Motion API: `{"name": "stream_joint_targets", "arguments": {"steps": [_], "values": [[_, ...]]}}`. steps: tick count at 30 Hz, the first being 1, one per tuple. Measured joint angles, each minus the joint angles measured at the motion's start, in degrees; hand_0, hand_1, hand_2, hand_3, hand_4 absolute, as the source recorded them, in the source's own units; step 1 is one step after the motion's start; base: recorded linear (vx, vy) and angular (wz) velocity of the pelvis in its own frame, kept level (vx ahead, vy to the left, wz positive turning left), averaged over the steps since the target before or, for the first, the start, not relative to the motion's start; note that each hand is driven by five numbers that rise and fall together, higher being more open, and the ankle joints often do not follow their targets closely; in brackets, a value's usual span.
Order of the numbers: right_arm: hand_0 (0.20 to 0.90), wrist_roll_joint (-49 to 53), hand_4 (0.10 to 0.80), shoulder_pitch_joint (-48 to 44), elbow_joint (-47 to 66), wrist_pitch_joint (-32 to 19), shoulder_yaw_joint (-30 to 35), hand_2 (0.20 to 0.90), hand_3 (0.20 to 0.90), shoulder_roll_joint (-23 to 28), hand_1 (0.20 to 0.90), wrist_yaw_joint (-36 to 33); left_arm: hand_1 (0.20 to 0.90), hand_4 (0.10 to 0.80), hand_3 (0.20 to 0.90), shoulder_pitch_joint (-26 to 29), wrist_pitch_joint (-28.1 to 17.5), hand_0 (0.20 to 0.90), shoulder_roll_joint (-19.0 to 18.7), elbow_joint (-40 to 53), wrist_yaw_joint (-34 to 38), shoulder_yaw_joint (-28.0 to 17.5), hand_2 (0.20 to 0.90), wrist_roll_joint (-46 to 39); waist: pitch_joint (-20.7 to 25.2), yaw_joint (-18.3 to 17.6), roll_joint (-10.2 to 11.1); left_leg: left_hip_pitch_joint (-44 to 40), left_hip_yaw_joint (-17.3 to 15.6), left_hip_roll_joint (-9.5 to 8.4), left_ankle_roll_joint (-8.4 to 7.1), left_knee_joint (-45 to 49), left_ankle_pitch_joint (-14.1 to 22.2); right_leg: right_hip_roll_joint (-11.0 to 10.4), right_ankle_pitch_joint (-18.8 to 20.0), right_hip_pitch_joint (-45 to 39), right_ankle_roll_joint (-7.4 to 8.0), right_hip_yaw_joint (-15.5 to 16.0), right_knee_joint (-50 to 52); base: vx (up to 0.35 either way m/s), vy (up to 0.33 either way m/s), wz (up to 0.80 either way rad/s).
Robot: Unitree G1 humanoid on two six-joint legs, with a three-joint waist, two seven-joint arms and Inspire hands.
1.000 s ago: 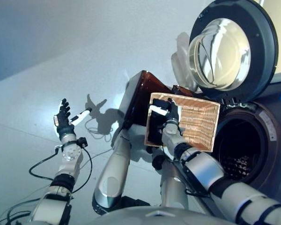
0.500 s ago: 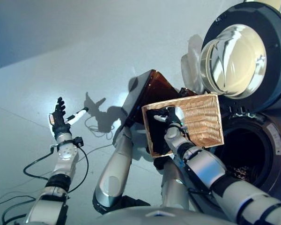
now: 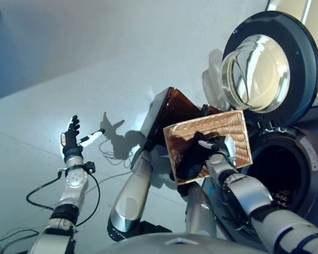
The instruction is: Pick up the clothes and place them into the washing machine
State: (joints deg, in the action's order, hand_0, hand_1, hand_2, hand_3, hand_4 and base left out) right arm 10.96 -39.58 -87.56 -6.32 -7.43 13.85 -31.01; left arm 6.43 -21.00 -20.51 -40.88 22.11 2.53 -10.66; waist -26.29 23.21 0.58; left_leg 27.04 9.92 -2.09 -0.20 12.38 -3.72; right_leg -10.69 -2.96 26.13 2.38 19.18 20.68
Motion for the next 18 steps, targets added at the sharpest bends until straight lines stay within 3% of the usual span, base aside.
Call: {"name": "stream_joint_targets", "arguments": {"steps": [5,10,13,18], "values": [[0.200,11.66,0.300,3.21,0.16,-2.85,6.94,0.200,0.200,5.09,0.200,1.27,0.900,0.800,0.900,-3.28,0.03,0.900,0.96,0.00,-1.22,0.50,0.900,0.28,5.14,-2.68,-2.53,-1.42,-0.97,-0.70,1.00,-1.21,-0.01,-0.51,0.69,-0.84,0.59,-1.16,-1.22,-0.039,0.082,-0.07],[0.200,28.90,0.300,3.79,2.52,-8.13,13.24,0.200,0.200,5.69,0.200,3.89,0.900,0.800,0.900,-4.27,0.01,0.900,1.22,-0.16,-1.87,1.00,0.900,0.30,7.65,-5.14,-3.72,-2.31,-3.63,-0.76,1.88,-1.51,0.05,-0.43,1.67,-0.87,1.59,-3.64,-2.27,-0.031,0.073,-0.27],[0.200,43.89,0.300,5.36,8.71,-14.04,17.32,0.200,0.200,1.67,0.200,7.13,0.900,0.800,0.900,-4.41,-0.08,0.900,1.89,-0.67,-2.09,1.45,0.900,-1.06,8.44,-7.28,-4.15,-3.14,-6.42,-0.61,2.51,-1.61,0.69,-0.24,2.46,-0.43,2.02,-6.15,-3.24,-0.035,0.088,-0.40],[0.200,56.41,0.300,9.29,17.78,-19.39,19.69,0.200,0.200,-4.76,0.200,10.35,0.900,0.800,0.900,-5.18,-1.25,0.900,4.00,-2.24,-2.95,4.03,0.900,-4.12,10.13,-9.93,-7.21,-3.49,-9.43,-0.92,3.37,-2.26,1.07,-0.55,2.80,0.27,2.42,-8.61,-4.40,-0.024,0.080,-0.30]]}}
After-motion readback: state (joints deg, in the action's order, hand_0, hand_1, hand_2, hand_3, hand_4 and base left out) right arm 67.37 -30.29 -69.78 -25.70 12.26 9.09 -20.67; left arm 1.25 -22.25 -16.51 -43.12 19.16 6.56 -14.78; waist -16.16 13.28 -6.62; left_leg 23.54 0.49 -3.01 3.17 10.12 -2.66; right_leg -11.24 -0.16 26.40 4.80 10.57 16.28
